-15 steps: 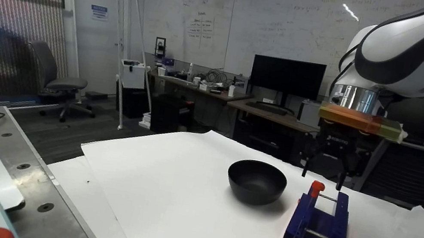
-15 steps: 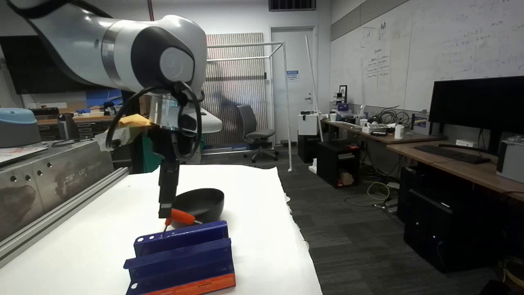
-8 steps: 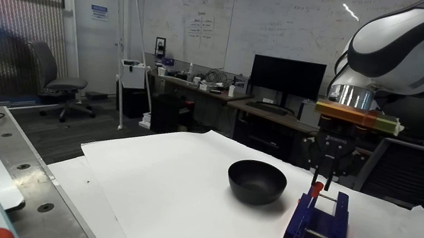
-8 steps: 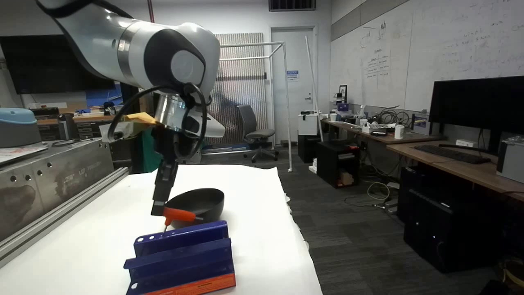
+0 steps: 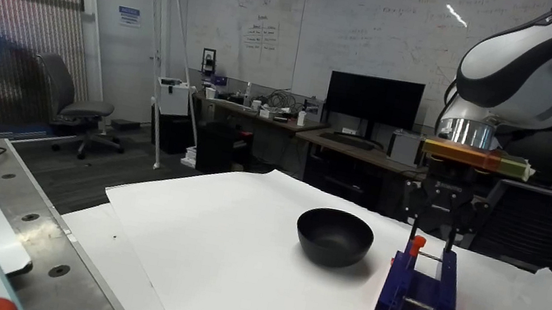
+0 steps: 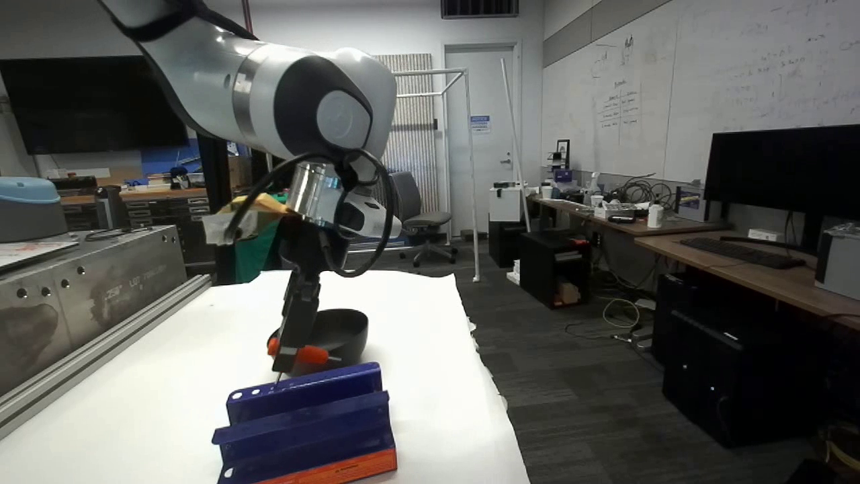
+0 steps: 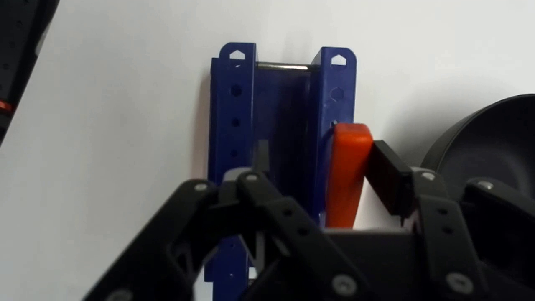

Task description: Put the red object in the bowl

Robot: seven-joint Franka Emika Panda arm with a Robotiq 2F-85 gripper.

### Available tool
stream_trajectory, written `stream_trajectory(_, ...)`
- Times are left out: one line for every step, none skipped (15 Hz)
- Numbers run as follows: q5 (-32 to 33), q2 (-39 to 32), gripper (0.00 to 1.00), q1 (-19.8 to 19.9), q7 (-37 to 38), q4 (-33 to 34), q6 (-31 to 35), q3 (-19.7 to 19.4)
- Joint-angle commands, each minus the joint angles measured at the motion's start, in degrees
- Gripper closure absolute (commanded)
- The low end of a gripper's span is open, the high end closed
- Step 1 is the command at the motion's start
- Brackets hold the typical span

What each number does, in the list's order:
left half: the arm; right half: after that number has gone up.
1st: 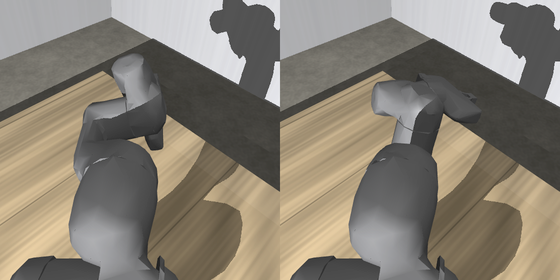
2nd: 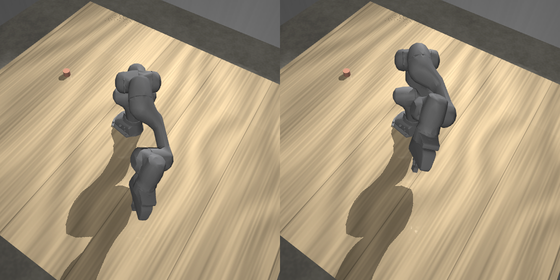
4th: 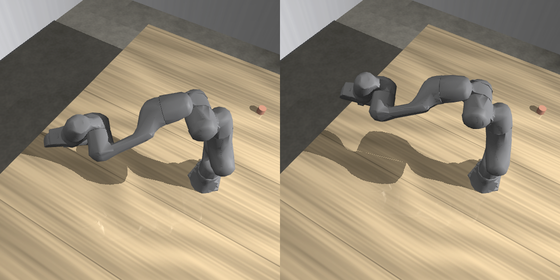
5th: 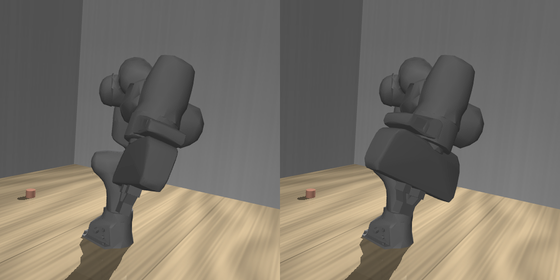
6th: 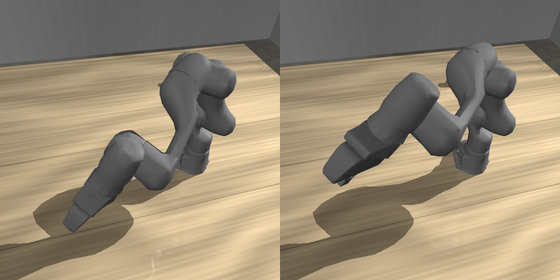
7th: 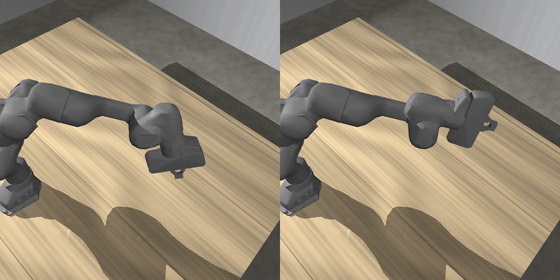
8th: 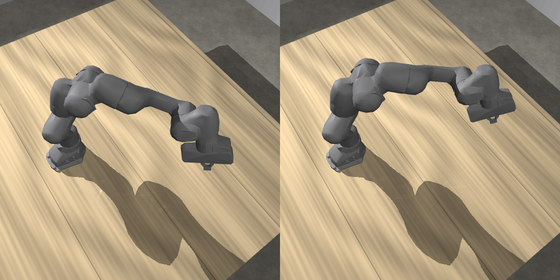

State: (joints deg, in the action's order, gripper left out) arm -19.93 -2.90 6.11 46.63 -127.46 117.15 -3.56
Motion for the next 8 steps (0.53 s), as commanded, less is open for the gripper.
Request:
stream_trajectory(-1.46,-1.97,0.58,-0.12,-4.0,1.51,-1.89,-0.98)
stream_trajectory(-1.52,-2.14,0.53,-0.17,-4.63,1.44,-1.95,-1.02)
stream_trajectory(-1.97,-2.23,0.53,-0.17,-5.46,1.42,-2.11,-1.02)
stream_trajectory(-1.81,-2.21,0.59,-0.27,-5.67,1.34,-2.0,-0.99)
stream_trajectory(-2.08,-2.16,0.69,-0.31,-5.96,1.36,-2.0,-0.97)
stream_trajectory(-2.06,-2.0,0.77,-0.37,-6.26,1.31,-1.86,-0.96)
stream_trajectory(-1.91,-1.84,0.85,-0.42,-6.4,1.35,-1.79,-0.97)
stream_trajectory(-1.45,-1.45,0.92,-0.49,-6.5,1.4,-1.72,-0.96)
